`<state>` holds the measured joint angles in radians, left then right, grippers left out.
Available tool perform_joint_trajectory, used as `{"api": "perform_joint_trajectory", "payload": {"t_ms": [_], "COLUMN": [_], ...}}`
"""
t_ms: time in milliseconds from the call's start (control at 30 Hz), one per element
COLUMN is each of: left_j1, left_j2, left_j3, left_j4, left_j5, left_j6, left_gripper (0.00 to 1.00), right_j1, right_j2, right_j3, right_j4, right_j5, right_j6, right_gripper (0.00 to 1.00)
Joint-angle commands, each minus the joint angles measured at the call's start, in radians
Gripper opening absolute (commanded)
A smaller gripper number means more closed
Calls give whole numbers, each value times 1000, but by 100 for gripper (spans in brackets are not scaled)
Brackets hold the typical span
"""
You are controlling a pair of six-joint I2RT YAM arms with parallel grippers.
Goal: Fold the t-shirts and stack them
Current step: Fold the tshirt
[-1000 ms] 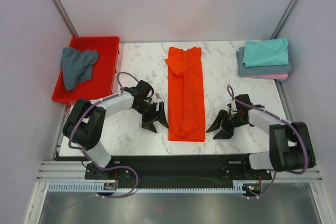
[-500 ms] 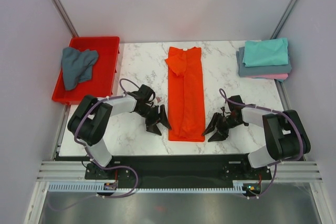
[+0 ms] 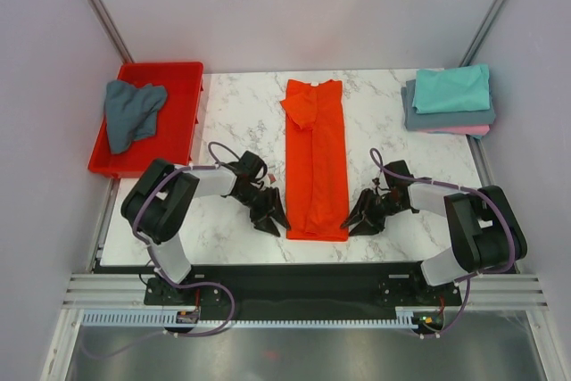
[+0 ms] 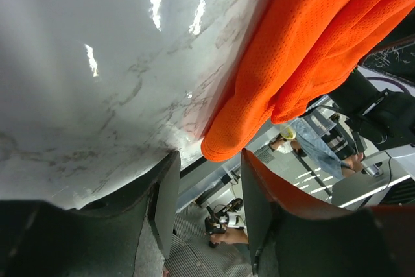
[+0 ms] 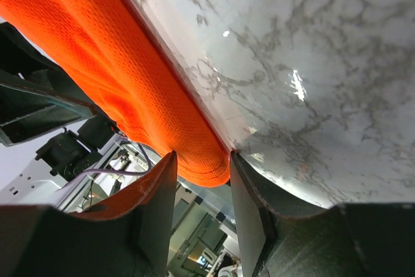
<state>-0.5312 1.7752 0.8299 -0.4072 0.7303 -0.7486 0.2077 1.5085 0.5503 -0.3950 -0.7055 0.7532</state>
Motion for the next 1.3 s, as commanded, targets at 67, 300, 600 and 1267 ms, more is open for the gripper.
{"api": "perform_joint_trajectory", "payload": {"t_ms": [67, 300, 600, 1267], "left_j1": [-23, -33, -39, 86], "left_j2": [29, 33, 30, -112], "left_j3": [17, 15, 14, 313], "left_j4": [47, 68, 80, -85], "left_j5": [34, 43, 52, -48], "left_j6": [-43, -44, -46, 150], "left_gripper": [47, 41, 16, 2], "right_j1": [6, 21, 50, -27], "right_j2": [-7, -5, -22, -74], "right_j3": [-16, -26, -39, 399], "right_j4": [53, 53, 67, -19], "right_j5": [9, 1, -11, 29], "right_j6": [28, 21, 24, -150], "right_gripper": [45, 42, 29, 0]}}
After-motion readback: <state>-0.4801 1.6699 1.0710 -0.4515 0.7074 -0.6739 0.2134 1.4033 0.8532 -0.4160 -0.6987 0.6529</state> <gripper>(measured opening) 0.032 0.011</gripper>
